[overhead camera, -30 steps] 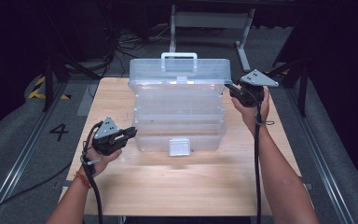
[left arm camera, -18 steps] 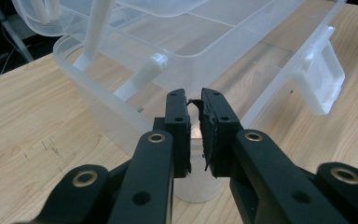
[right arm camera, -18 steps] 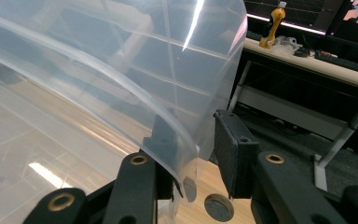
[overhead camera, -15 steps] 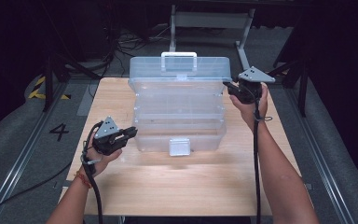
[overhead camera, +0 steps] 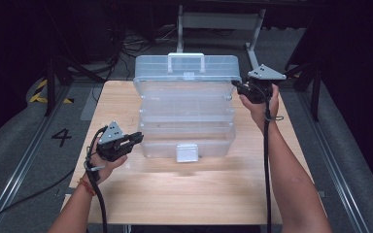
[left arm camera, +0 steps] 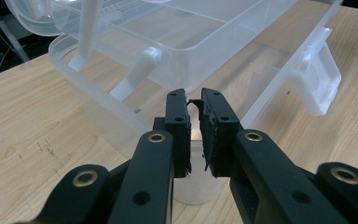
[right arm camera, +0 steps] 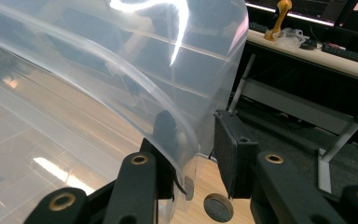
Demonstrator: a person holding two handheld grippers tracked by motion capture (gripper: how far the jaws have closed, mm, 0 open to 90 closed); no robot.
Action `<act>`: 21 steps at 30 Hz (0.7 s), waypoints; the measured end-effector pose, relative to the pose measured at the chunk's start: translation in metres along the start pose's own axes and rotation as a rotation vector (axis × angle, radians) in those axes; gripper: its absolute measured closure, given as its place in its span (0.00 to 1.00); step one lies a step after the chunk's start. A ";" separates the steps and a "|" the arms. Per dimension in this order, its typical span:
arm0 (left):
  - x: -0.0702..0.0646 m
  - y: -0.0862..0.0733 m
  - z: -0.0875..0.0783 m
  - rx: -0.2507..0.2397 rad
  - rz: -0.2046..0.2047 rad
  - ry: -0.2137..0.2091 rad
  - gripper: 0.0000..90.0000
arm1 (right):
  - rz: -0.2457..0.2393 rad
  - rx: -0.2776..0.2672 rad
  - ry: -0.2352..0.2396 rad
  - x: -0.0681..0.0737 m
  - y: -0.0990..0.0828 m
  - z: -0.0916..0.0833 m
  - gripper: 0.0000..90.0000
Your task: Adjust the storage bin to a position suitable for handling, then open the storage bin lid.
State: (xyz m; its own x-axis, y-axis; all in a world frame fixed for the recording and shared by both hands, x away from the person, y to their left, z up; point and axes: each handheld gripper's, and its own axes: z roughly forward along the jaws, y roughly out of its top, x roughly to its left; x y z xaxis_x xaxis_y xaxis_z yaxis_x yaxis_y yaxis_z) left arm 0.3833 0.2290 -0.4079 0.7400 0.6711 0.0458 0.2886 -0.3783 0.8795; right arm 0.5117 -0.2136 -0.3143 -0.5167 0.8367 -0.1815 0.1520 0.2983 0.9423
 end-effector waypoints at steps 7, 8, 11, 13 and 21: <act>0.000 0.000 0.002 0.001 0.006 -0.002 0.91 | 0.015 0.013 0.005 -0.002 0.003 0.002 0.79; 0.000 0.000 0.002 0.000 0.005 -0.005 0.91 | 0.012 0.014 0.004 -0.002 0.003 0.002 0.79; 0.000 0.000 0.001 0.002 0.008 0.000 0.90 | 0.015 0.011 0.006 -0.003 0.004 0.003 0.79; -0.001 0.001 0.001 0.006 0.017 0.006 0.88 | 0.014 0.014 0.009 -0.003 0.004 0.003 0.79; -0.004 0.003 -0.009 0.020 0.043 0.033 0.82 | 0.016 0.012 0.016 -0.005 0.004 0.005 0.79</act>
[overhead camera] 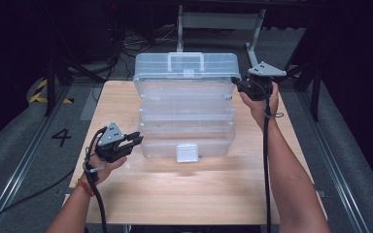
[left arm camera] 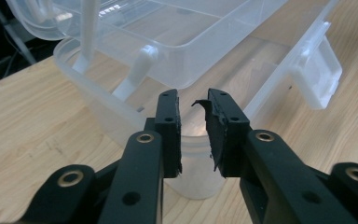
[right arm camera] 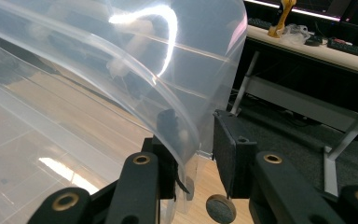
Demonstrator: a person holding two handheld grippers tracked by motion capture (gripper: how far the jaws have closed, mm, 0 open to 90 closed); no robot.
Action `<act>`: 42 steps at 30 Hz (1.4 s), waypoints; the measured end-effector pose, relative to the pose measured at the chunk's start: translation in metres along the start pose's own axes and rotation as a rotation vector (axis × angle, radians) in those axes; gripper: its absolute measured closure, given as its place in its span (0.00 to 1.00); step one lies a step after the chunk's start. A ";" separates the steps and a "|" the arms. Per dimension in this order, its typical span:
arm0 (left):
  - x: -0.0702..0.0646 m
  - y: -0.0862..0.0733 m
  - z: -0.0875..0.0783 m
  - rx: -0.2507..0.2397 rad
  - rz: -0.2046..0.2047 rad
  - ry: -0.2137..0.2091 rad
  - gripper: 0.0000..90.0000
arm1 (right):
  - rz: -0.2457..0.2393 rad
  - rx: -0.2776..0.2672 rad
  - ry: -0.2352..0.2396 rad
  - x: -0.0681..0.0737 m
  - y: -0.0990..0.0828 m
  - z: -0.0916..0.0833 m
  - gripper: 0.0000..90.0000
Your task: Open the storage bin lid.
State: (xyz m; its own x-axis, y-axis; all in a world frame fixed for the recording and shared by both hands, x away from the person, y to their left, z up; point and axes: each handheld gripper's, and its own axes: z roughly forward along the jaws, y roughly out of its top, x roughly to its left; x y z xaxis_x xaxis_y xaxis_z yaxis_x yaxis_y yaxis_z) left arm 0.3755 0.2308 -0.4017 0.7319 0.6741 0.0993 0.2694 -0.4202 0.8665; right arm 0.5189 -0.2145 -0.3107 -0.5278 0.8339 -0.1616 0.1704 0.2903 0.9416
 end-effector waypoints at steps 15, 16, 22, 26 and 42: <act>-0.003 -0.036 -0.012 0.205 0.065 0.001 0.67 | 0.012 0.013 0.001 -0.004 0.006 0.005 0.80; -0.003 -0.039 -0.011 0.218 0.068 -0.001 0.66 | 0.014 0.015 0.002 -0.004 0.006 0.005 0.80; -0.005 -0.056 -0.004 0.273 0.047 -0.024 0.60 | 0.018 0.013 0.000 -0.004 0.006 0.006 0.80; -0.005 -0.065 0.001 0.302 0.024 -0.055 0.51 | 0.027 0.008 -0.002 -0.005 0.006 0.008 0.81; 0.002 -0.084 0.007 0.299 -0.067 -0.079 0.40 | 0.028 0.018 -0.008 -0.011 0.013 0.018 0.82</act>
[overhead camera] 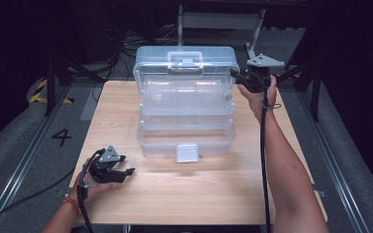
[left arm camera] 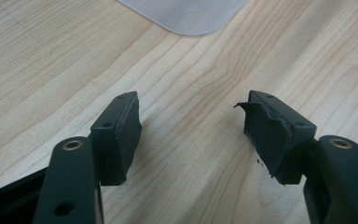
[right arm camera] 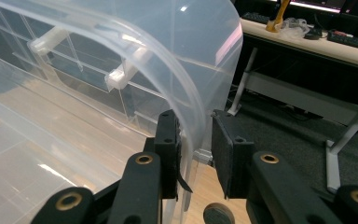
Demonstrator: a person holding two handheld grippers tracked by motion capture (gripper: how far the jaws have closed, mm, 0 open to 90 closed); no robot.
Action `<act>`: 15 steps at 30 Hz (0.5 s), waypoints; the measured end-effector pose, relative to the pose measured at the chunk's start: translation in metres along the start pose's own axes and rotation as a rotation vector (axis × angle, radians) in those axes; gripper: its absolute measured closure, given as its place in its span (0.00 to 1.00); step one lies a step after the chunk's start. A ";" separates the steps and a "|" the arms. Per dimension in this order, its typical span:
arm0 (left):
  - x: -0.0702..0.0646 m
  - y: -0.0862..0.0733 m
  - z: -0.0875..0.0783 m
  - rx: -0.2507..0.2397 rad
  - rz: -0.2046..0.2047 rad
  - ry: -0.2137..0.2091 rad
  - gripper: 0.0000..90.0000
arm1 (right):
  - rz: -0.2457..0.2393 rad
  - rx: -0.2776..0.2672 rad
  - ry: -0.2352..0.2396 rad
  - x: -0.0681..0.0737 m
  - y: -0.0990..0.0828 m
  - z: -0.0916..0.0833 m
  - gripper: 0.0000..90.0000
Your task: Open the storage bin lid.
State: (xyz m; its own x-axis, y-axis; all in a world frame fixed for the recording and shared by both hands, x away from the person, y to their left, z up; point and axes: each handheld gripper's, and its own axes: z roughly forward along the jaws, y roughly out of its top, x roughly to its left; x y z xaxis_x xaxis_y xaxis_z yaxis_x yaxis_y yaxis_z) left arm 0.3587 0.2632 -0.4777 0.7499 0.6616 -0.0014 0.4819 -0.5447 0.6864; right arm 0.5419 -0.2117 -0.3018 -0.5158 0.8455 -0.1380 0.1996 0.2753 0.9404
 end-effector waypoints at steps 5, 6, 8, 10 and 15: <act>0.000 -0.006 -0.002 -0.020 -0.041 0.020 0.39 | 0.020 0.002 0.005 -0.004 0.003 0.005 0.83; 0.001 -0.006 -0.002 -0.021 -0.031 0.028 0.38 | 0.017 0.005 0.000 -0.004 0.004 0.006 0.84; 0.001 -0.006 -0.002 -0.020 -0.029 0.029 0.38 | 0.019 0.006 0.001 -0.004 0.005 0.007 0.84; 0.001 -0.006 -0.002 -0.025 -0.031 0.030 0.38 | 0.015 0.004 0.002 -0.007 0.006 0.009 0.85; 0.001 -0.006 -0.002 -0.025 -0.027 0.033 0.38 | 0.056 -0.009 0.022 -0.013 0.005 0.016 0.87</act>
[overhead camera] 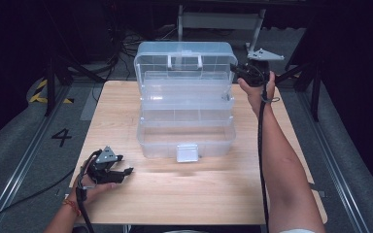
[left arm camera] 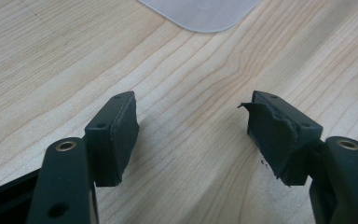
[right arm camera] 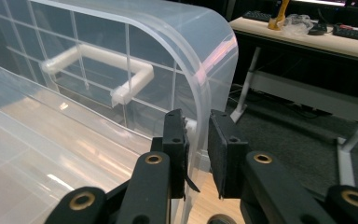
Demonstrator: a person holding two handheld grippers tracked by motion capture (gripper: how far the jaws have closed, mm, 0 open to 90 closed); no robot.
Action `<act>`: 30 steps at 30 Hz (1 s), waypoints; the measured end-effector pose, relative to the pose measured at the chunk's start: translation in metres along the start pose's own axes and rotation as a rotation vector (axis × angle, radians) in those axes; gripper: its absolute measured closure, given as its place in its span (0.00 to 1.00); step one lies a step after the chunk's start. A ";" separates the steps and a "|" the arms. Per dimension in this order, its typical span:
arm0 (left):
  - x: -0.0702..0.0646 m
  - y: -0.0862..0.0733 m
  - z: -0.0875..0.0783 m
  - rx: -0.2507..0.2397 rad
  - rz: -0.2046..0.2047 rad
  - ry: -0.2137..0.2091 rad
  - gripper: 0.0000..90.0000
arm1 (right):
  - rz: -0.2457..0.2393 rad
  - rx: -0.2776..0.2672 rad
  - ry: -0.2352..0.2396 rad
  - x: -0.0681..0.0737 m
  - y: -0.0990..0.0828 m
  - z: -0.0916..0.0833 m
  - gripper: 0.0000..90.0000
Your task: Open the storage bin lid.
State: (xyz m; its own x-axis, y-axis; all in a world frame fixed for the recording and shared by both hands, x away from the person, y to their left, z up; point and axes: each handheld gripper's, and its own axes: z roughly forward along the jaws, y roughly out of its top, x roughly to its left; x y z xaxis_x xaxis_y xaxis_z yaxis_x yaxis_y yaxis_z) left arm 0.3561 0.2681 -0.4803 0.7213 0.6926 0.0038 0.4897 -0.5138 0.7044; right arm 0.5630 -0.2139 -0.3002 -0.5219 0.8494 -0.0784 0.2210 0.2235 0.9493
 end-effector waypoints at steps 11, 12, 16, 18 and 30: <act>0.000 0.000 0.000 -0.001 0.000 0.000 0.38 | 0.043 0.001 0.005 -0.006 0.001 0.011 0.88; 0.000 0.000 0.000 -0.001 0.000 0.000 0.38 | 0.043 0.001 0.005 -0.006 0.001 0.011 0.88; 0.000 0.000 0.000 -0.001 0.002 -0.001 0.38 | 0.040 0.014 0.003 -0.009 0.004 0.017 0.88; 0.000 0.000 0.000 -0.001 0.002 -0.001 0.38 | 0.036 0.016 0.002 -0.009 0.004 0.019 0.88; 0.000 0.000 0.000 -0.001 0.001 -0.002 0.38 | 0.042 0.044 0.010 -0.016 0.007 0.030 0.88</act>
State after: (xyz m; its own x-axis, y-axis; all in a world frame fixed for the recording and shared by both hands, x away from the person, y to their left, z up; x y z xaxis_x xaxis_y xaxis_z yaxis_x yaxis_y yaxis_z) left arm 0.3564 0.2683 -0.4804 0.7225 0.6913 0.0035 0.4883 -0.5139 0.7054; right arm 0.5977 -0.2110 -0.3011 -0.5192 0.8539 -0.0358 0.2786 0.2086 0.9375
